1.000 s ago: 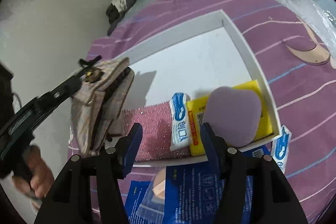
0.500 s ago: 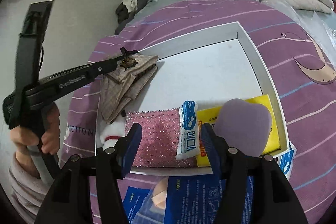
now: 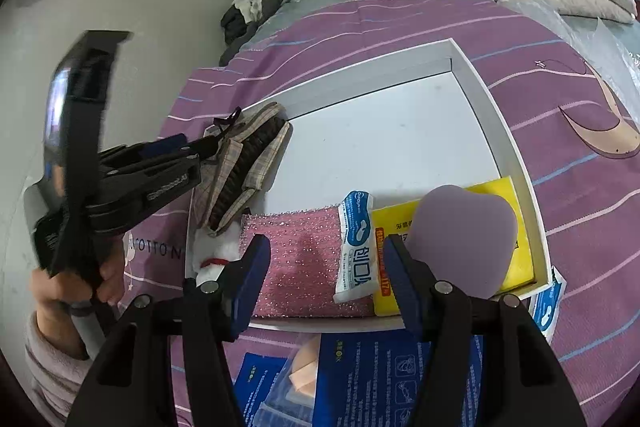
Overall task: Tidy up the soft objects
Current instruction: 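Lower the beige plaid cloth into the tray corner and open the left gripper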
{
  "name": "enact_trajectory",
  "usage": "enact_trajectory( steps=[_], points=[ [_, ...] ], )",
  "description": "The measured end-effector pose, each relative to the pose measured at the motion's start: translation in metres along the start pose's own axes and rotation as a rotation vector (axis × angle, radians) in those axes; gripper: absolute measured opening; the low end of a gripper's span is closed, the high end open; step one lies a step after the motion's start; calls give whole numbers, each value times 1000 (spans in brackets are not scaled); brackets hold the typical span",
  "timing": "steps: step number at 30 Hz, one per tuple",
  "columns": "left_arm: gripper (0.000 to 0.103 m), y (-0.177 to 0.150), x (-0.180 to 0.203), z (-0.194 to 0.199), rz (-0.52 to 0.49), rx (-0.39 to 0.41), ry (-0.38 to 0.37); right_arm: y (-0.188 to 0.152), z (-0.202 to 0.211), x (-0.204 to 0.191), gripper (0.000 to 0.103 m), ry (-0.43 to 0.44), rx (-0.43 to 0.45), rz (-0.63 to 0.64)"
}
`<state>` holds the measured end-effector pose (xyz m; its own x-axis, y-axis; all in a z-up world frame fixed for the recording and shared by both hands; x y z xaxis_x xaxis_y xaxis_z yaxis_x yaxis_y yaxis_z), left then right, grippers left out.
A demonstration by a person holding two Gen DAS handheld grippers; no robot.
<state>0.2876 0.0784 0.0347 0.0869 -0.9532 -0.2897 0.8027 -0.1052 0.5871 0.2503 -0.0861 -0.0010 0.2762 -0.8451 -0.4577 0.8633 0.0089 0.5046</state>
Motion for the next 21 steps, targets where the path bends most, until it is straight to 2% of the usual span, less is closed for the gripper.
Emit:
enact_trajectory(
  steps=[2,4,5,7,8,9,12,14,17,21],
  points=[
    [49,0,4,13,24,29,-32,-1,1,-1,59,3,-2,-2],
    [48,-1,13,26,69,46,-143,-1,1,1,59,5,-3,-6],
    [46,-5,22,26,72,6,-218,-1,1,1,59,6,-3,-8],
    [13,-14,39,18,61,-103,-327,-1,2,1,59,9,-2,-14],
    [9,-22,46,7,61,-174,-351,-1,2,2,59,12,-3,-16],
    [8,-26,47,-2,62,-215,-336,-2,3,2,59,13,-2,-18],
    [2,-39,34,-33,78,-312,-178,-1,5,3,59,16,3,-22],
    [2,-43,22,-44,134,-338,-147,-1,6,4,59,23,4,-26],
    [2,-44,15,-44,221,-325,-213,-3,5,4,59,32,-4,-32],
    [3,-43,20,-26,225,-272,-227,-5,6,5,59,33,-16,-35]
  ],
)
Point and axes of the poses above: each gripper's, at about its wrist camera, not at the fingertips, and z roughly against the way its jaws point, x to its right, y to its top, the point moved 7 cm from there along -z, roughly the way its jaws point, and after that the axes turned 5 degrees about y, right-handed, at the moved point
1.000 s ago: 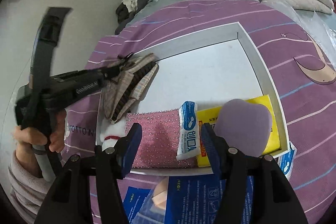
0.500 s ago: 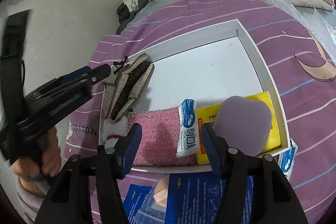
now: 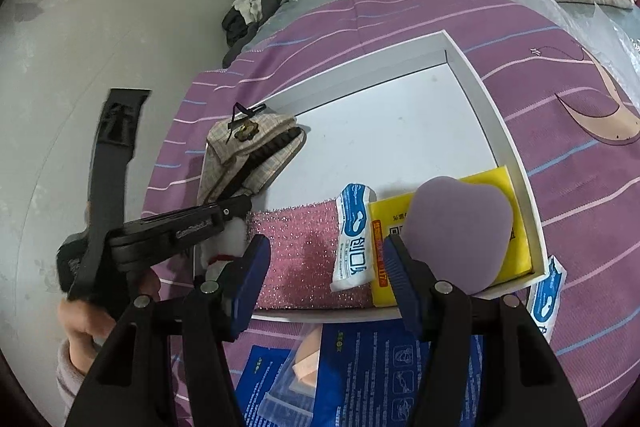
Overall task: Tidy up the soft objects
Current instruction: 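Lower the beige plaid cloth into the tray corner and open the left gripper, then withdraw both grippers from the tray toward the items beside it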
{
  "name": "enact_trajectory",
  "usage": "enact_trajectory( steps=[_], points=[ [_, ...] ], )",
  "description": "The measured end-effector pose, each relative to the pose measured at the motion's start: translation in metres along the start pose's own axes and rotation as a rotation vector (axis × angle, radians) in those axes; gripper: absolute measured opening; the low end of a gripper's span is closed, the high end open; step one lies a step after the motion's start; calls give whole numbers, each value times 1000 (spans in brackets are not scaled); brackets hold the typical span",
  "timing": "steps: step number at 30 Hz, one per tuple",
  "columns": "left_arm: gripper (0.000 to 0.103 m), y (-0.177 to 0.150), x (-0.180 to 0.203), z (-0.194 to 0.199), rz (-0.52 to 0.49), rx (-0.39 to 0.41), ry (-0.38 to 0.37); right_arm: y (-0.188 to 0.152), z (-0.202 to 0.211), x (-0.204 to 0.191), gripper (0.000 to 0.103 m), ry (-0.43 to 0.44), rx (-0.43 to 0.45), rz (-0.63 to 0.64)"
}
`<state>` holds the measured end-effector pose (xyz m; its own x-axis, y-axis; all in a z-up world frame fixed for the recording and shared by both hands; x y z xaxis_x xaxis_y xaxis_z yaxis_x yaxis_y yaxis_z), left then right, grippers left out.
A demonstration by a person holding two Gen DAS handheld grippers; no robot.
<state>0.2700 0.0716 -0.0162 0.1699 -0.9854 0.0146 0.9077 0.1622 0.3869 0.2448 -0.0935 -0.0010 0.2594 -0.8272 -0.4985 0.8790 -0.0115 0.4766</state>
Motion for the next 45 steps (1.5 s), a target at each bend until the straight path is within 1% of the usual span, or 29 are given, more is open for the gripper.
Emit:
enact_trajectory(
  steps=[2,4,5,7,9,10,13,15,17,18,19,23,26,31,34,36,38,42,45],
  points=[
    [10,-3,4,12,20,25,-21,-1,2,0,59,5,-4,-4],
    [19,-7,6,19,44,43,-52,-1,6,0,59,17,-6,-9],
    [21,-8,5,23,56,53,-66,0,7,-1,59,21,-8,-9],
    [27,-16,9,30,67,73,-57,-3,11,-2,59,30,-21,-10],
    [29,-24,10,35,67,76,-22,-6,13,-3,59,29,-42,-6],
    [29,-33,9,39,65,72,-10,-7,14,-3,59,25,-47,-2],
    [29,-46,11,46,69,68,-8,-9,19,-6,59,15,-51,11],
    [30,-54,11,52,71,70,-1,-12,23,-9,59,23,-57,18],
    [36,-61,10,59,90,81,10,-17,28,-11,59,37,-73,15],
    [40,-65,10,62,97,88,8,-19,30,-11,59,38,-80,17],
    [43,-69,10,66,108,96,-1,-21,33,-12,59,36,-85,21],
    [45,-88,11,79,127,78,-29,-26,53,-15,59,13,-82,34],
    [45,-97,12,91,131,77,-44,-28,69,-18,59,14,-76,30],
    [49,-114,16,112,131,97,-63,-36,91,-24,68,10,-78,35],
    [50,-121,19,117,140,98,-81,-45,94,-25,70,23,-106,20],
    [50,-125,24,118,130,95,-89,-53,97,-23,70,2,-132,15],
    [50,-130,31,119,112,93,-98,-57,106,-18,70,-32,-133,10],
    [50,-142,50,119,57,55,-126,-60,128,-9,70,-36,-129,-14],
    [50,-148,59,121,44,36,-145,-63,140,2,70,-54,-128,-30]
  ],
)
Point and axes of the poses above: each gripper's, at about its wrist camera, not at the fingertips, and z roughly against the way its jaws point, x to its right, y to its top, the point moved 7 cm from there along -z, roughly the way its jaws point, and after that the axes turned 5 degrees about y, right-handed, at the moved point
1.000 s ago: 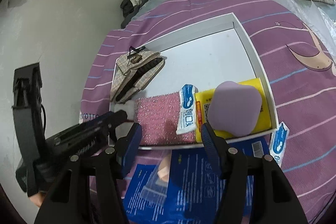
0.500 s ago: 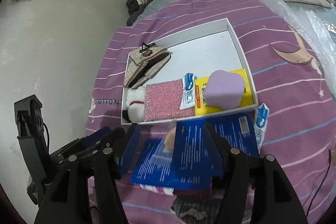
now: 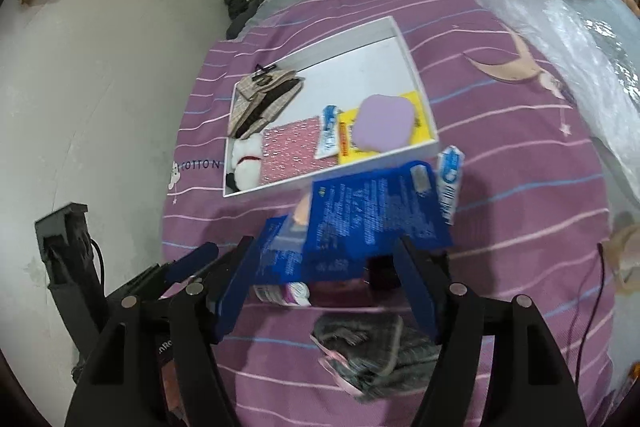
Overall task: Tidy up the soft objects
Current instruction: 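Withdraw both grippers from the tray toward the items beside it, then grasp the green plaid cloth with pink ribbon with the right gripper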
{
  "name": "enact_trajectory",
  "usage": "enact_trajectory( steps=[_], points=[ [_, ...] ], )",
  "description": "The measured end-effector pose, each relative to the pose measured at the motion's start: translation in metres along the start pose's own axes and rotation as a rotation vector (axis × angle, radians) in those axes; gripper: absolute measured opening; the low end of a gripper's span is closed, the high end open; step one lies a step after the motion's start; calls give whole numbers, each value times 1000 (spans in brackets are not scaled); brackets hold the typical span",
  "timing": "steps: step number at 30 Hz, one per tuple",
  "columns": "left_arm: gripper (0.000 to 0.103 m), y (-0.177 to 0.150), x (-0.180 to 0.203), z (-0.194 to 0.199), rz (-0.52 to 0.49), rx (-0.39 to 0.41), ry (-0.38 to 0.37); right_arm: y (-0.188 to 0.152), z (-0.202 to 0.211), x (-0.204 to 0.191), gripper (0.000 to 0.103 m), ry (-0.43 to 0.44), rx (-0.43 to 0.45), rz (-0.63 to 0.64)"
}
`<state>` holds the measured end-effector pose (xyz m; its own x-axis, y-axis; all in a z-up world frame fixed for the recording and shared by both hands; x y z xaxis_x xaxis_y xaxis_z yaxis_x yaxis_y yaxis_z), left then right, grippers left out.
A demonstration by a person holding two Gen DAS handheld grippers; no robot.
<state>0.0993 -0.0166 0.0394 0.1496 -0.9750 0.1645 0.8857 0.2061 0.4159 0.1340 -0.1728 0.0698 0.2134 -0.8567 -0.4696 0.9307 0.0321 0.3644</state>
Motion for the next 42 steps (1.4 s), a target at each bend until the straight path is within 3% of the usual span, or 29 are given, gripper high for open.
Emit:
enact_trajectory(
  steps=[6,11,13,16,29,36,39,42],
  points=[
    [50,-5,3,8,-5,7,50,-12,8,25,70,-42,-44,-55],
    [50,-21,-9,17,-20,2,88,-25,18,20,70,-67,-42,-72],
    [50,-28,-18,18,-6,6,79,-36,20,17,70,-68,-55,-66],
    [50,-34,-29,15,46,13,49,-48,23,20,70,-153,-13,-72],
    [50,-51,-32,-13,60,26,56,-87,-24,16,70,-236,-14,-105],
    [50,-75,-19,-37,-2,74,122,-111,-39,20,70,-359,172,61],
    [50,-80,-8,-38,-79,132,170,-122,-39,25,70,-298,260,79],
    [50,-80,-5,-36,-82,179,194,-121,-33,35,75,-252,314,26]
  ],
)
Point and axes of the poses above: each gripper's, at about its wrist camera, not at the fingertips, and z roughly against the way its jaws point, x to its right, y to its top, the point moved 7 cm from there along -z, roughly the way its jaws point, and after that the axes turned 5 degrees about y, right-handed, at the moved point
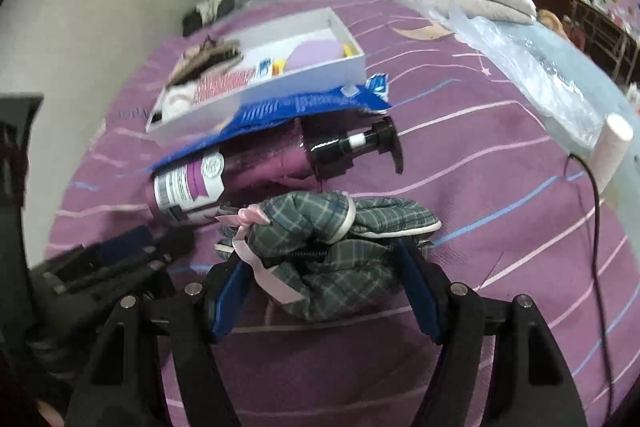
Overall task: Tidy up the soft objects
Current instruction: 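Grasp the green plaid cloth with pink ribbon with the right gripper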
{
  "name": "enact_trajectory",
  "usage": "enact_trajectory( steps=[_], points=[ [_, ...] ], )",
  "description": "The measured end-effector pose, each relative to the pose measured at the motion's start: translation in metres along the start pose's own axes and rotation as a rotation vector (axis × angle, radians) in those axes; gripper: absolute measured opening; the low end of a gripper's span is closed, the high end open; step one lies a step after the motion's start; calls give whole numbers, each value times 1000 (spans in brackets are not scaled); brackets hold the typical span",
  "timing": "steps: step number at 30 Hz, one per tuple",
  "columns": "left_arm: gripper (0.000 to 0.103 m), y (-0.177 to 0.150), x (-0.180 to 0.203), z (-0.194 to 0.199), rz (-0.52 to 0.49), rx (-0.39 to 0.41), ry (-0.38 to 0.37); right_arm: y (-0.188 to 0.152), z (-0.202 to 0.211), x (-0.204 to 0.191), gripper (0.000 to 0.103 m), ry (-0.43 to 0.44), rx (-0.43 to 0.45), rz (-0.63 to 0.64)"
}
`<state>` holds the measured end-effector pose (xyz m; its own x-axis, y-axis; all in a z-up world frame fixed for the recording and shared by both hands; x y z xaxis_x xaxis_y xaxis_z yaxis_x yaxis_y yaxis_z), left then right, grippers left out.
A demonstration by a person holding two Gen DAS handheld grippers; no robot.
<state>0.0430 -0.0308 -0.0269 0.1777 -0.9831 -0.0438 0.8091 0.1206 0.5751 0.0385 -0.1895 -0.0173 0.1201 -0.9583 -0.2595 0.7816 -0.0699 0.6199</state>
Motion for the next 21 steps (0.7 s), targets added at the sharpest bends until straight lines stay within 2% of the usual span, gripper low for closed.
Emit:
enact_trajectory(
  steps=[1,4,11,14,17,19,21],
  points=[
    [50,0,-2,0,9,7,11,1,-1,4,79,-3,0,-21],
    [50,-1,-8,-4,46,15,31,3,-3,9,79,5,16,-57],
    [50,-1,-8,-7,107,24,-50,6,-2,4,77,21,54,-45],
    [50,-1,-5,-9,107,19,-69,6,3,2,71,23,76,-38],
    [50,-1,-4,-9,109,17,-76,8,10,0,61,39,106,-28],
    [50,-1,-4,-9,112,18,-84,8,10,-2,52,51,107,-16],
    [50,-1,-5,-9,116,18,-91,7,7,-4,49,55,88,-9]
  ],
)
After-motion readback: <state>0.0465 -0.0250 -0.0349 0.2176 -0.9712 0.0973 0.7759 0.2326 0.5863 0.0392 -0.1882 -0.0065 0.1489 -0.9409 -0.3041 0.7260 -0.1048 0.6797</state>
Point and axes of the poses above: each gripper's, at about its wrist camera, not at the fingertips, and z roughly against the way its jaws point, x to its right, y to its top, the point moved 7 cm from there along -z, roughly the way its jaws point, and after that the axes turned 5 degrees about y, right-handed, at the moved point
